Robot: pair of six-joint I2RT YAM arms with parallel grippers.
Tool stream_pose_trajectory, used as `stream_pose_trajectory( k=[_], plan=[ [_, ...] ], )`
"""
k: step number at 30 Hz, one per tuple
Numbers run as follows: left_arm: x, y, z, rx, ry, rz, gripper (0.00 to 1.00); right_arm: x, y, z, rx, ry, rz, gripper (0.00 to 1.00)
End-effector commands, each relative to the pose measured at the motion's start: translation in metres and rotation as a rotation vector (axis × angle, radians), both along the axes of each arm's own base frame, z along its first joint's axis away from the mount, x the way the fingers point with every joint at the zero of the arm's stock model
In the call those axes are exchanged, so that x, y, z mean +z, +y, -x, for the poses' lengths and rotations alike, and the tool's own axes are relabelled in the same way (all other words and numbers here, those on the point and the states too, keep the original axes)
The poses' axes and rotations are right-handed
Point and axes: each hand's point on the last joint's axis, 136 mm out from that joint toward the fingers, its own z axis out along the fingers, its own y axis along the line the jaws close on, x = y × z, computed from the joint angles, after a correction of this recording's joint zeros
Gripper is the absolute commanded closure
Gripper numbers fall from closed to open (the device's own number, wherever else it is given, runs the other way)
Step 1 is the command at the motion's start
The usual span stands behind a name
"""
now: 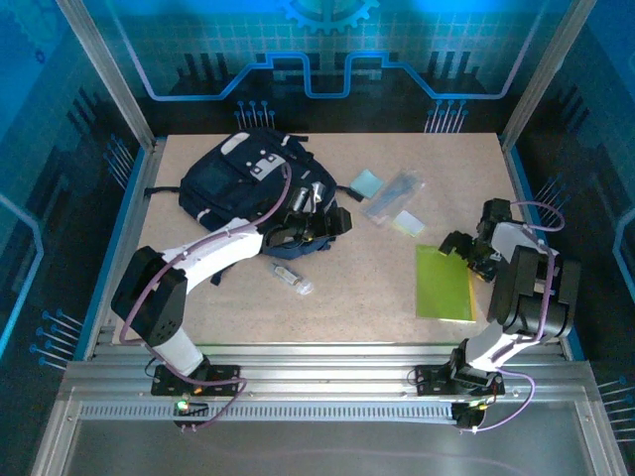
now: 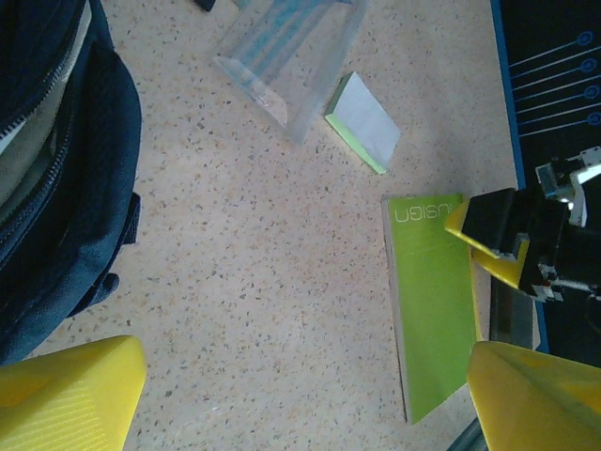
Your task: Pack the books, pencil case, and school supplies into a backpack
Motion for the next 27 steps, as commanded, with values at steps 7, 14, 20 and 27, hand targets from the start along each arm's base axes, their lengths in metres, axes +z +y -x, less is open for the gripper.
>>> stream_pose_trajectory(
  k=[7, 14, 20, 27],
  plan=[
    [-0.027, -0.023, 0.02, -0.083, 0.051, -0.052, 0.15, 0.002, 0.123, 0.029, 0.146, 0.07, -0.252, 0.0],
    [-0.06, -0.036, 0.051, -0.184, 0.15, -0.146, 0.18, 0.014, 0.135, 0.037, 0.243, 0.104, -0.177, 0.0],
    [-0.082, -0.05, 0.074, -0.279, 0.208, -0.234, 0.26, 0.013, 0.117, 0.06, 0.266, 0.135, -0.127, 0.0],
    [-0.106, -0.055, 0.092, -0.353, 0.263, -0.345, 0.46, 0.003, 0.14, 0.085, 0.336, 0.159, -0.225, 0.07]
  ],
)
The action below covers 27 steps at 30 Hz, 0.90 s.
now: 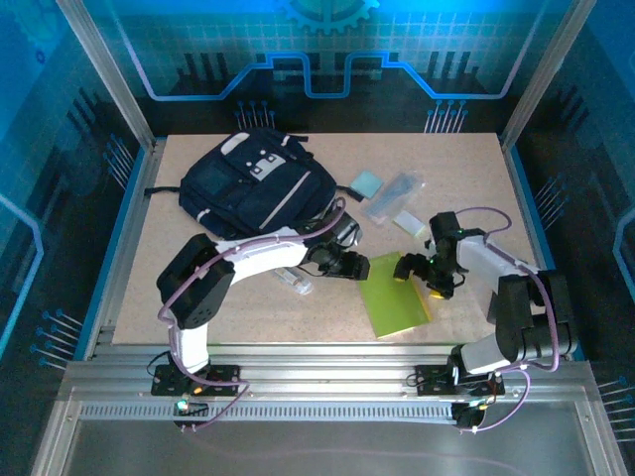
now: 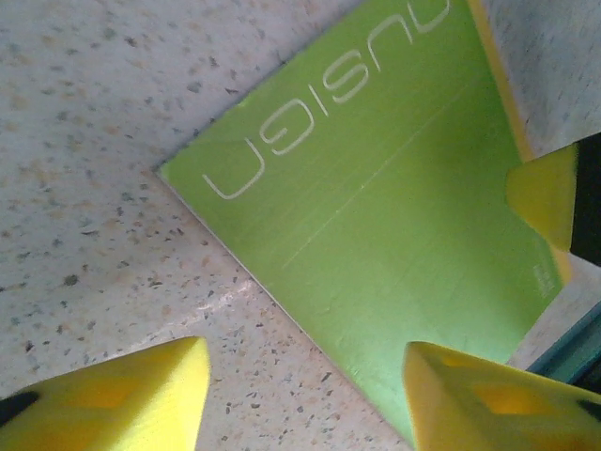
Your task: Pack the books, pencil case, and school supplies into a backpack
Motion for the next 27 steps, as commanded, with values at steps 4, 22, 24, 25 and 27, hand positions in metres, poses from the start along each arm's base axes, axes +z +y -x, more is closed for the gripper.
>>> stream_pose_trajectory(
  k=[4, 22, 24, 25, 27],
  plan=[
    [-0.022, 0.002, 0.019, -0.078, 0.098, -0.095, 0.56, -0.002, 0.03, 0.021, 0.086, 0.019, -0.112, 0.11],
    [-0.067, 0.026, 0.032, -0.085, 0.18, -0.277, 0.56, 0.05, 0.1, 0.004, 0.157, -0.171, -0.503, 0.5],
    [-0.068, 0.027, 0.032, -0.086, 0.179, -0.283, 0.56, 0.046, 0.096, 0.005, 0.159, -0.167, -0.469, 0.51],
    [-0.069, 0.028, 0.032, -0.086, 0.177, -0.289, 0.56, 0.043, 0.089, 0.005, 0.168, -0.168, -0.417, 0.51],
    [-0.07, 0.031, 0.032, -0.085, 0.175, -0.301, 0.57, 0.037, 0.071, 0.005, 0.176, -0.168, -0.288, 0.49]
  ],
)
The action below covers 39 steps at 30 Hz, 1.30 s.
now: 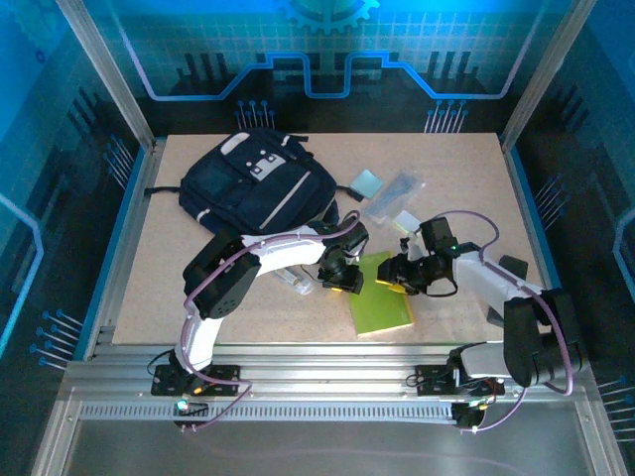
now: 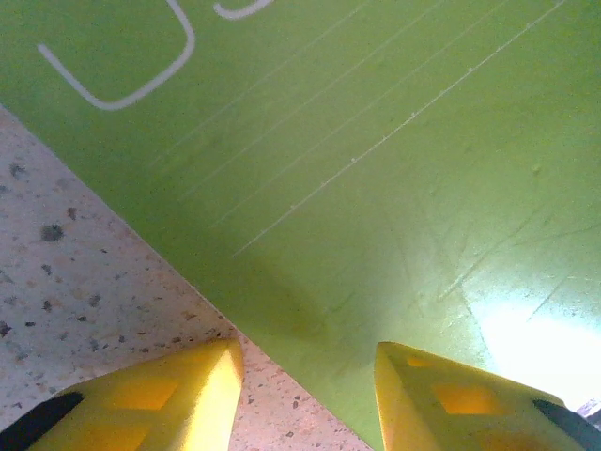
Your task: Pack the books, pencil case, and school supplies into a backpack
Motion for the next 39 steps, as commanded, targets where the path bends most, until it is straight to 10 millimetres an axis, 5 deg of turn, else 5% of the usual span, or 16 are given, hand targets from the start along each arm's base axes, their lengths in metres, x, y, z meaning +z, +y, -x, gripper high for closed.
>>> stream_pose_trajectory(
  k=[1, 4, 11, 21, 27, 33, 39],
  plan=[
    [-0.025, 0.017, 0.009, -0.008, 0.032, -0.103, 0.57, -0.006, -0.025, 0.005, 0.019, -0.014, 0.189, 0.48],
    [-0.026, 0.018, 0.009, -0.014, 0.032, -0.105, 0.6, -0.017, -0.053, 0.006, 0.015, -0.001, 0.361, 0.49],
    [-0.029, 0.02, 0.008, -0.016, 0.026, -0.113, 0.62, -0.046, -0.062, 0.016, 0.026, 0.061, 0.424, 0.56],
    [-0.034, 0.02, 0.008, -0.011, 0.031, -0.121, 0.62, -0.047, -0.033, 0.022, 0.135, 0.054, 0.41, 0.59],
    [-0.037, 0.02, 0.007, -0.015, 0.033, -0.126, 0.65, -0.016, 0.003, 0.015, 0.119, -0.016, 0.179, 0.6],
    [-0.037, 0.021, 0.004, -0.02, 0.022, -0.127, 0.65, 0.014, 0.019, 0.002, 0.101, -0.098, 0.056, 0.61],
    [-0.034, 0.022, -0.003, -0.011, 0.01, -0.115, 0.65, 0.003, 0.029, 0.004, 0.093, -0.055, -0.027, 0.66]
  ],
)
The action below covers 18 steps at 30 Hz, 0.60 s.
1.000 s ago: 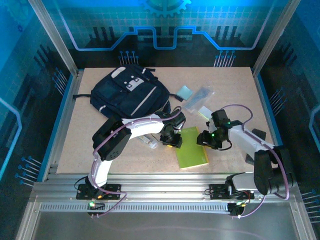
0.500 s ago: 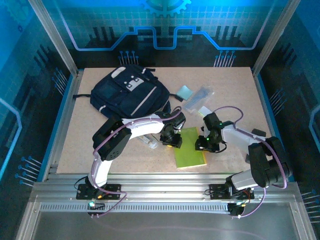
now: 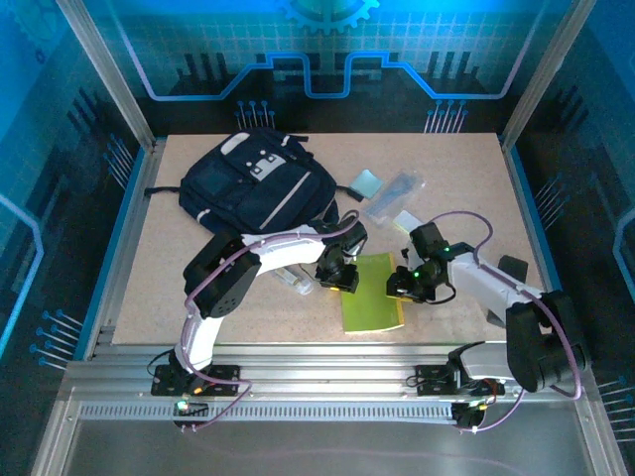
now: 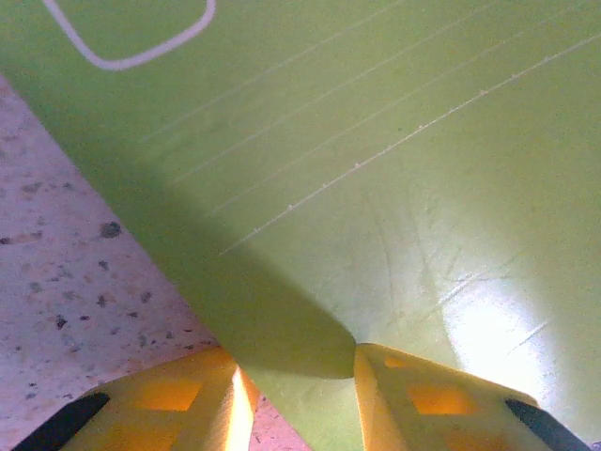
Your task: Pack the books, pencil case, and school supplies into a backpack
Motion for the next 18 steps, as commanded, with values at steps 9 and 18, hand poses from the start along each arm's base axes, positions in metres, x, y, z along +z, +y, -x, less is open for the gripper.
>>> stream_pose_trajectory(
  k=[9, 18],
  plan=[
    [-0.039, 0.013, 0.004, 0.007, 0.037, -0.062, 0.66, 0.036, 0.071, -0.019, 0.062, -0.115, -0.476, 0.71],
    [-0.039, 0.014, 0.004, 0.009, 0.04, -0.06, 0.66, 0.059, 0.068, -0.027, 0.037, -0.205, -0.491, 0.72]
  ],
)
